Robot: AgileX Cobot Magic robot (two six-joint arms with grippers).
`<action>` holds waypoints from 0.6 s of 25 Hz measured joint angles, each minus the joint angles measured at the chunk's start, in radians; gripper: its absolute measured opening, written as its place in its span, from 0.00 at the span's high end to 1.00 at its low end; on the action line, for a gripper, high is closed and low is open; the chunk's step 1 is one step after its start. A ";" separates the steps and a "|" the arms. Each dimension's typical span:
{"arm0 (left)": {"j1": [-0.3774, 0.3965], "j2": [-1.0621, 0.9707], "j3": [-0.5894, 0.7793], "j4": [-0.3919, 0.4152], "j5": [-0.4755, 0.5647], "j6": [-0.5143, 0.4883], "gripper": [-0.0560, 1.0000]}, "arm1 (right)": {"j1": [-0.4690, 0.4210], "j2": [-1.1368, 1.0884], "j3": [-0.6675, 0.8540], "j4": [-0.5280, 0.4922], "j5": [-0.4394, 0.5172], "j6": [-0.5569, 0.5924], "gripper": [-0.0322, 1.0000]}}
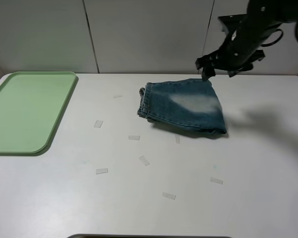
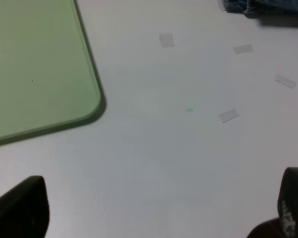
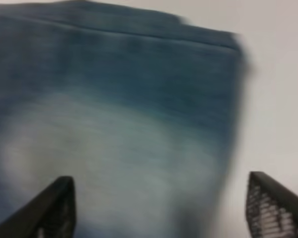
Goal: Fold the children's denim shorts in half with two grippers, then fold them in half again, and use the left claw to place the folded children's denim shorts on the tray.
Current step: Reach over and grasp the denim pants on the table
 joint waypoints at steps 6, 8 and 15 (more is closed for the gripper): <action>0.000 0.000 0.000 0.000 0.000 0.000 0.08 | -0.122 -0.226 0.214 -0.051 -0.040 0.004 0.30; 0.000 0.000 0.000 0.000 0.000 0.000 0.08 | -0.166 -0.322 0.273 -0.070 -0.041 0.004 0.30; 0.000 0.000 0.000 0.001 0.000 0.000 0.08 | -0.274 -0.661 0.421 -0.103 -0.033 0.003 0.30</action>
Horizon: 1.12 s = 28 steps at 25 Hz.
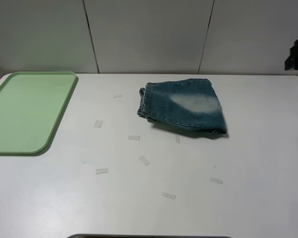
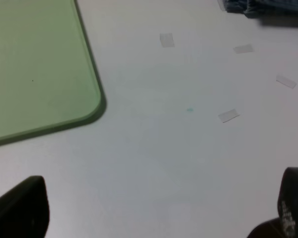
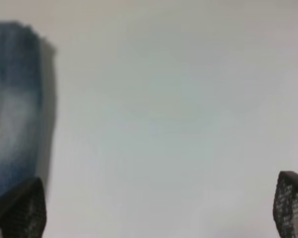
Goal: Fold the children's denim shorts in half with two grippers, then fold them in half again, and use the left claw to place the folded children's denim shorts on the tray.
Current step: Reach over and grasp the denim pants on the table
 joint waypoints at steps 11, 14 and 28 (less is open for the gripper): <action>0.000 0.000 0.000 0.001 0.000 0.000 0.08 | -0.008 -0.636 0.183 0.134 0.143 -0.045 0.30; 0.000 0.000 0.000 0.001 0.000 0.000 0.08 | -0.008 -0.809 0.205 0.144 0.225 -0.063 0.30; 0.000 0.000 0.000 0.001 0.000 0.000 0.08 | -0.008 -1.189 0.209 0.150 0.436 -0.111 0.30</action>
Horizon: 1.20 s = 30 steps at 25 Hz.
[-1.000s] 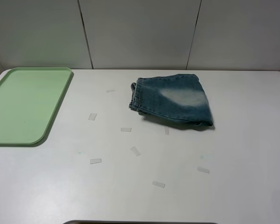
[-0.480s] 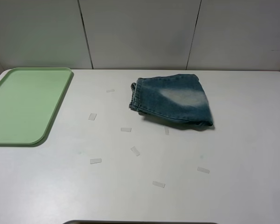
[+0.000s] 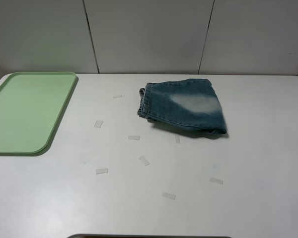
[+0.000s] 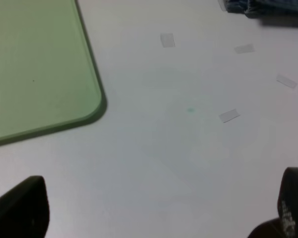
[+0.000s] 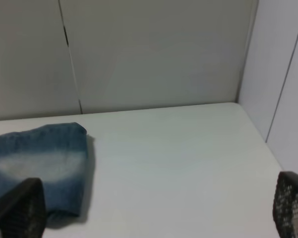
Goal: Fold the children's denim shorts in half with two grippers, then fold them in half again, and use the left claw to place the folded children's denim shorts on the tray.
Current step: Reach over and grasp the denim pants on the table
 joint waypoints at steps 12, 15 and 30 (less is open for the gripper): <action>0.000 0.000 0.000 0.000 0.000 0.000 0.08 | 0.029 -0.005 0.135 0.073 0.039 -0.088 0.30; 0.000 0.000 0.000 0.000 0.000 0.000 0.08 | 0.029 -0.005 0.170 0.079 0.041 -0.091 0.30; 0.000 0.000 0.000 0.000 0.000 0.000 0.08 | 0.029 -0.005 0.179 0.054 0.040 -0.061 0.30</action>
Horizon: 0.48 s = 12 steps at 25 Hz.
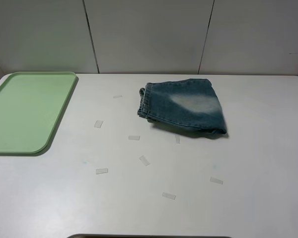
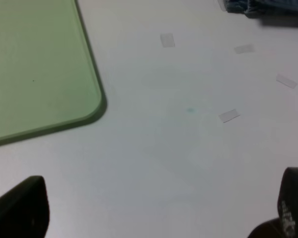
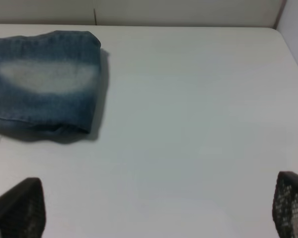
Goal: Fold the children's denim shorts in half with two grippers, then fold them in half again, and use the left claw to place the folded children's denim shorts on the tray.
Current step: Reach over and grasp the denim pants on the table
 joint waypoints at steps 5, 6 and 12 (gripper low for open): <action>0.000 0.000 0.000 0.000 0.000 0.000 0.08 | 0.000 0.000 0.000 0.000 0.000 0.000 0.30; 0.000 0.000 0.000 0.000 0.000 0.000 0.09 | 0.000 0.000 0.000 0.000 0.000 0.000 0.30; 0.000 0.000 0.000 0.000 0.000 0.000 0.09 | 0.000 0.000 0.000 0.000 0.000 0.000 0.30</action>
